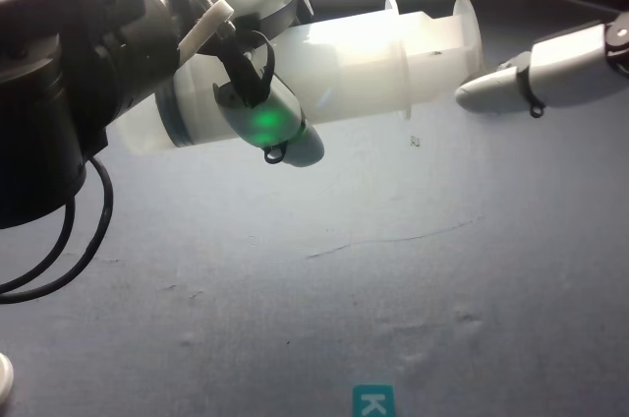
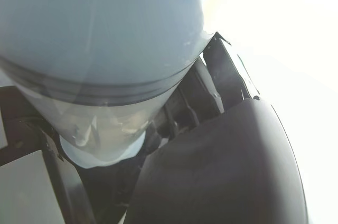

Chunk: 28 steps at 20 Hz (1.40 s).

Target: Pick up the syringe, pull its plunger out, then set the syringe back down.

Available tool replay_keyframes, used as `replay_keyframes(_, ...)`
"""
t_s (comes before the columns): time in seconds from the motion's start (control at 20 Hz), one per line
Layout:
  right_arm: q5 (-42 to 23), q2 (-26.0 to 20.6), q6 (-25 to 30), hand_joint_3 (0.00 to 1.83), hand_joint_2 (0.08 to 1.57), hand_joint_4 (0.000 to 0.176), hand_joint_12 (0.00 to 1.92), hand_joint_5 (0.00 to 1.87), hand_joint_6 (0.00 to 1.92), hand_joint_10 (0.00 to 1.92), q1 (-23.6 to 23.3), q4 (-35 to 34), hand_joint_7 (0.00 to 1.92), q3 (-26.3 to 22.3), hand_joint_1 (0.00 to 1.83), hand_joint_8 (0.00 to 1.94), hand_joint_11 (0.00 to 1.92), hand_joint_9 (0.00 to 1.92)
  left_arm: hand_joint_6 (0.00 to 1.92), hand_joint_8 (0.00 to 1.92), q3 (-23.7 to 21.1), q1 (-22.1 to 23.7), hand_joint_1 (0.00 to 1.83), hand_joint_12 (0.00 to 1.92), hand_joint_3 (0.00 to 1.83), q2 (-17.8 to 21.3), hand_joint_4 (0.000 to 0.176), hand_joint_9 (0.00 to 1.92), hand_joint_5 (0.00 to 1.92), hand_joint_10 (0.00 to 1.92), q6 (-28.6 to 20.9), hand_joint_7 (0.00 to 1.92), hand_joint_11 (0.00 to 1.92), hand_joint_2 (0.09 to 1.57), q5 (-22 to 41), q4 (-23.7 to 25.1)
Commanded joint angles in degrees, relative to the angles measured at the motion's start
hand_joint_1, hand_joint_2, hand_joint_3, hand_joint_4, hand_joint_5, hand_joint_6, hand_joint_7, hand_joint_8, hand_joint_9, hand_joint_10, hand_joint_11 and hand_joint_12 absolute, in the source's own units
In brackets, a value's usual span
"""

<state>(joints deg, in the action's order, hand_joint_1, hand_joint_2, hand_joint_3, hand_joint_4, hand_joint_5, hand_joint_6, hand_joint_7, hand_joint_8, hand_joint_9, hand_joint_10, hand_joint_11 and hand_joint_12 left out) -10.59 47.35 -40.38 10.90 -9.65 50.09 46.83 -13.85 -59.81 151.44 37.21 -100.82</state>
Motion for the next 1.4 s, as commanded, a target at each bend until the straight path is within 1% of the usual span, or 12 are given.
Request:
replay_keyframes(0.0,-7.4,0.1,0.1,0.00,1.10,0.000,0.65,0.16,0.02,0.03,-0.4,-0.1,0.20,0.4,0.99,0.02,0.00,0.20,0.93,1.26,0.0,1.2,1.22,1.28,0.00,0.3,0.000,0.80,0.92,0.90,0.0,0.92,0.47,1.15,0.1,3.6)
replay_keyframes(0.35,-8.9,2.7,0.1,0.01,1.18,0.000,1.20,0.49,0.08,0.12,1.1,-0.1,0.58,2.2,0.89,0.07,0.05,0.55,0.97,1.27,0.1,1.6,1.21,1.33,0.00,0.3,0.000,0.78,0.90,0.92,0.0,0.91,0.45,1.16,0.6,3.6)
replay_keyframes(0.55,-9.6,3.6,0.0,0.00,1.19,0.000,1.31,0.73,0.23,0.81,2.0,-0.2,0.74,3.6,1.03,0.44,0.26,0.56,0.98,1.22,0.1,1.8,1.22,1.27,0.00,0.2,0.000,0.81,0.90,0.87,0.0,0.93,0.49,1.15,0.8,3.6)
replay_keyframes(0.6,-9.6,3.6,0.0,0.03,1.22,0.000,1.36,0.72,1.14,0.86,2.1,-0.2,0.75,3.6,1.07,0.51,0.29,0.57,0.98,1.25,0.1,1.9,1.22,1.27,0.00,0.2,0.000,0.81,0.90,0.86,0.0,0.92,0.48,1.16,0.9,3.6)
replay_keyframes(0.7,-9.6,3.6,0.0,0.01,1.26,0.000,1.38,0.69,1.37,0.92,2.5,-0.2,0.71,3.6,1.06,0.62,0.27,0.55,0.98,1.25,0.2,1.9,1.22,1.27,0.00,0.2,0.000,0.81,0.89,0.86,0.0,0.92,0.48,1.16,0.9,3.6)
replay_keyframes(0.75,-9.6,3.6,0.0,0.00,1.24,0.000,1.52,0.67,1.39,1.08,2.6,-0.2,0.82,3.6,1.15,1.29,0.34,0.64,0.99,1.25,0.2,1.9,1.22,1.30,0.00,0.2,0.000,0.80,0.89,0.87,0.0,0.92,0.47,1.16,0.9,3.6)
replay_keyframes(1.1,-9.6,3.5,0.0,0.01,1.28,0.000,1.58,0.61,1.50,1.17,2.3,-0.2,0.77,3.6,1.13,1.39,0.31,0.58,0.99,1.28,0.4,2.4,1.21,1.33,0.00,0.2,0.000,0.78,0.89,0.88,0.0,0.90,0.44,1.16,1.3,3.6)
replay_keyframes(1.15,-9.6,3.5,0.0,0.00,1.31,0.000,1.56,0.61,1.52,1.13,2.3,-0.2,0.62,3.6,1.05,1.05,0.28,0.53,0.98,1.26,0.4,2.4,1.21,1.32,0.00,0.2,0.000,0.79,0.89,0.87,0.0,0.91,0.46,1.16,1.4,3.6)
replay_keyframes(1.2,-9.6,3.5,0.0,0.00,1.25,0.000,1.50,0.46,1.01,1.01,2.2,-0.2,0.57,3.6,1.01,0.81,0.21,0.47,0.98,1.25,0.4,2.4,1.22,1.32,0.00,0.2,0.000,0.79,0.89,0.87,0.0,0.92,0.46,1.16,1.4,3.6)
replay_keyframes(1.25,-9.6,3.4,0.0,0.00,1.25,0.000,1.50,0.46,1.01,1.01,2.1,-0.2,0.57,3.6,1.01,0.81,0.21,0.47,0.98,1.25,0.4,2.4,1.22,1.32,0.00,0.2,0.000,0.79,0.89,0.87,0.0,0.92,0.46,1.16,1.4,3.6)
replay_keyframes(1.3,-9.6,3.4,0.0,0.00,1.16,0.000,1.36,0.35,0.40,0.69,2.1,-0.2,0.45,3.6,0.92,0.43,0.01,0.34,0.94,1.28,0.4,2.4,1.23,1.38,0.00,0.2,0.000,0.78,0.91,0.96,0.0,0.91,0.45,1.15,1.4,3.6)
replay_keyframes(1.35,-9.6,3.3,0.0,0.00,1.13,0.000,1.33,0.40,0.30,0.64,2.0,-0.2,0.47,3.6,0.98,0.36,0.01,0.36,1.00,1.30,0.4,2.4,1.21,1.38,0.00,0.2,0.000,0.76,0.87,0.96,0.0,0.89,0.43,1.17,1.5,3.6)
